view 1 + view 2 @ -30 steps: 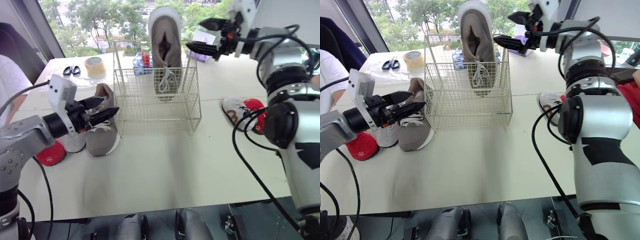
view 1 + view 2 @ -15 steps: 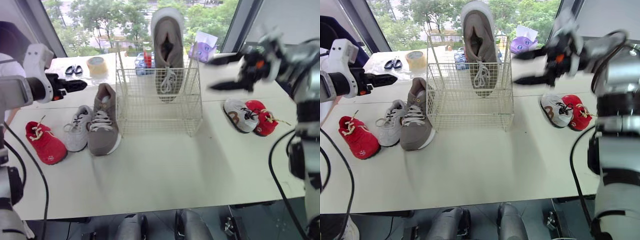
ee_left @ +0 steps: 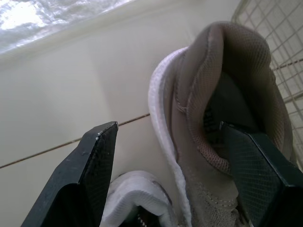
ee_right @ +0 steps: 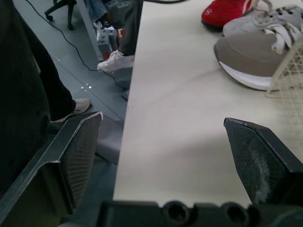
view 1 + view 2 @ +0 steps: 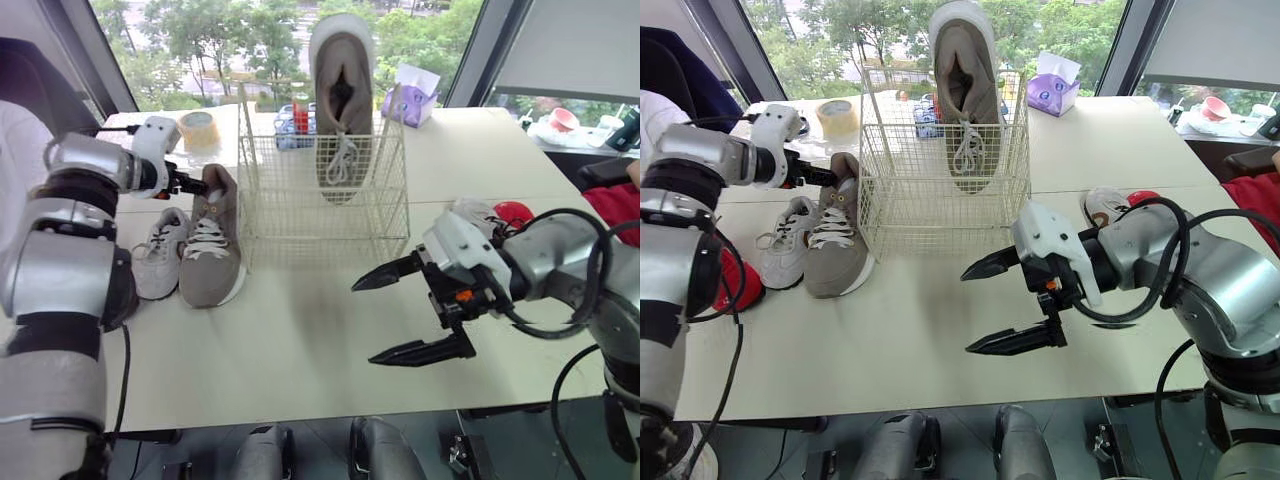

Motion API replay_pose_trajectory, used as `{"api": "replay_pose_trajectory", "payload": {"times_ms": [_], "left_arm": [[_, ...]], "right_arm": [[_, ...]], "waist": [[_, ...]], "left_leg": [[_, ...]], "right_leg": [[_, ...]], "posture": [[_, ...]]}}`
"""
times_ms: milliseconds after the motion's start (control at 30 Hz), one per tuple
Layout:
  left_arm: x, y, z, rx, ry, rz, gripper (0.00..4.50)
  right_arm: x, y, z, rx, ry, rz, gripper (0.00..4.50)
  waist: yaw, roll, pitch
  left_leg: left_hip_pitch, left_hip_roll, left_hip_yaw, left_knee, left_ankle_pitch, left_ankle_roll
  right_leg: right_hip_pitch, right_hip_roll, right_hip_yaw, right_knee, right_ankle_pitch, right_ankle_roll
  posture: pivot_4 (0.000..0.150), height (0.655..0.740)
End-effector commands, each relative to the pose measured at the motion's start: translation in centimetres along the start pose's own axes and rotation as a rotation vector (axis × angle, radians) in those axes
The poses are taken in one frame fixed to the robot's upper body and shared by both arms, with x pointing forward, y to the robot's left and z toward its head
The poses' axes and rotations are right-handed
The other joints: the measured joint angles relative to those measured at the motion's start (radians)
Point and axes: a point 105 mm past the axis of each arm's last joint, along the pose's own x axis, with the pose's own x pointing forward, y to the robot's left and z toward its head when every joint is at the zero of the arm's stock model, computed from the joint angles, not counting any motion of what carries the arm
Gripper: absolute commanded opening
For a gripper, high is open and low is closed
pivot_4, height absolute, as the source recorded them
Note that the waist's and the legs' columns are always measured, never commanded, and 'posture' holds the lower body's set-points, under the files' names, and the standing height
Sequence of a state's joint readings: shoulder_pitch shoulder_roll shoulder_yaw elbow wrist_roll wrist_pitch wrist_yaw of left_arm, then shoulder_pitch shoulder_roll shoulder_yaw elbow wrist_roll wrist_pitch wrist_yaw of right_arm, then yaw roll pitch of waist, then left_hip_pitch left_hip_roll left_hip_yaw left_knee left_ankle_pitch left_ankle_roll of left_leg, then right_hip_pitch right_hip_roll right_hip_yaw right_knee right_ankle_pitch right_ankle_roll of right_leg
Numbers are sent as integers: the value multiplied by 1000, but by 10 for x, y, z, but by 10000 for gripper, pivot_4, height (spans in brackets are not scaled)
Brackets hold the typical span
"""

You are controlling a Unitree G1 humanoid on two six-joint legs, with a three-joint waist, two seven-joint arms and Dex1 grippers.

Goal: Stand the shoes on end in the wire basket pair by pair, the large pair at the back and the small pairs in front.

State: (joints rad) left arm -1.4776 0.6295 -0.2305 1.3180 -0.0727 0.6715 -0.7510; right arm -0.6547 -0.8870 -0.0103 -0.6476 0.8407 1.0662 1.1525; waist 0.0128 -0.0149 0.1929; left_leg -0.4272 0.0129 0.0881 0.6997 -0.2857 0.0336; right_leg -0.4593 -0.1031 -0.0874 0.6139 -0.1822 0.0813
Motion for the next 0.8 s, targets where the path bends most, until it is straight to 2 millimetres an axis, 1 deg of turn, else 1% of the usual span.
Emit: {"api": "replay_pose_trajectory", "payload": {"times_ms": [33,100,133,167,200,233,300,333,400,500,567,667,700,733,800], "left_arm": [[9,-1,-9,32,12,10,35553],[19,-4,-20,34,23,14,29973],[23,-5,-24,13,19,21,26483],[26,-6,-26,5,15,24,21813],[28,-7,-27,6,13,25,16152],[29,-8,-27,5,10,27,12207],[31,-9,-26,-5,-4,32,2005],[32,-10,-25,-19,-15,34,468],[31,-10,-21,-50,-38,41,468],[22,-5,-2,-155,-124,61,468],[14,-2,13,-210,-184,61,468],[-9,6,44,-306,-309,61,468],[-13,7,50,-320,-331,61,468],[-22,9,61,-331,-369,58,468],[-48,12,90,-319,-462,52,468]], "right_arm": [[-6,-4,8,-25,-24,-78,44475],[-10,-10,7,-15,-20,-130,45000],[-12,-13,7,-11,-20,-153,45000],[-14,-15,8,-10,-22,-174,45000],[-17,-17,9,-7,-24,-192,45000],[-18,-18,10,-6,-26,-203,45000],[-21,-21,12,-3,-24,-234,45000],[-24,-23,13,0,-13,-261,45000],[-28,-25,12,14,9,-301,45000],[-40,-40,4,15,101,-461,45000],[-45,-45,3,20,111,-516,45000],[-50,-47,3,49,81,-550,45000],[-51,-46,4,55,76,-556,45000],[-52,-47,3,59,75,-561,45000],[-56,-48,3,68,74,-578,45000]], "waist": [[1,0,0],[0,0,0],[1,0,0],[1,0,-1],[1,0,-1],[1,0,-1],[4,0,-1],[4,0,-1],[5,0,-1],[9,-1,-1],[11,-1,-1],[12,-2,-1],[13,-3,0],[14,-4,1],[14,-6,2]], "left_leg": [[0,0,0,0,0,0],[0,0,0,0,0,1],[0,0,0,0,0,1],[0,0,0,0,0,1],[0,0,0,0,0,1],[1,0,0,0,0,1],[1,-1,0,1,0,1],[1,-1,0,1,0,1],[1,-1,0,1,0,1],[1,-1,-1,1,0,1],[1,-1,-1,1,0,1],[0,-1,-1,1,0,1],[0,-1,-1,1,0,1],[-1,-1,-1,1,0,1],[-1,-1,-1,1,0,1]], "right_leg": [[0,0,0,0,0,0],[0,-1,0,0,0,0],[0,-1,0,0,0,0],[0,-1,0,0,0,0],[1,-1,0,1,0,0],[1,-1,0,1,0,0],[1,-1,0,1,0,0],[1,-1,0,1,0,0],[2,-2,0,1,0,0],[2,-2,0,1,0,0],[2,-2,0,1,0,0],[1,-2,0,1,0,0],[0,-1,0,1,0,0],[0,-1,0,1,0,0],[0,-1,-1,1,0,0]], "posture": [[1500,7400],[1500,7400],[1500,7400],[1500,7400],[1500,7400],[1500,7400],[1500,7400],[1500,7400],[1500,7400],[1500,7400],[1500,7400],[1500,7400],[1500,7400],[1500,7400],[1500,7400]]}}
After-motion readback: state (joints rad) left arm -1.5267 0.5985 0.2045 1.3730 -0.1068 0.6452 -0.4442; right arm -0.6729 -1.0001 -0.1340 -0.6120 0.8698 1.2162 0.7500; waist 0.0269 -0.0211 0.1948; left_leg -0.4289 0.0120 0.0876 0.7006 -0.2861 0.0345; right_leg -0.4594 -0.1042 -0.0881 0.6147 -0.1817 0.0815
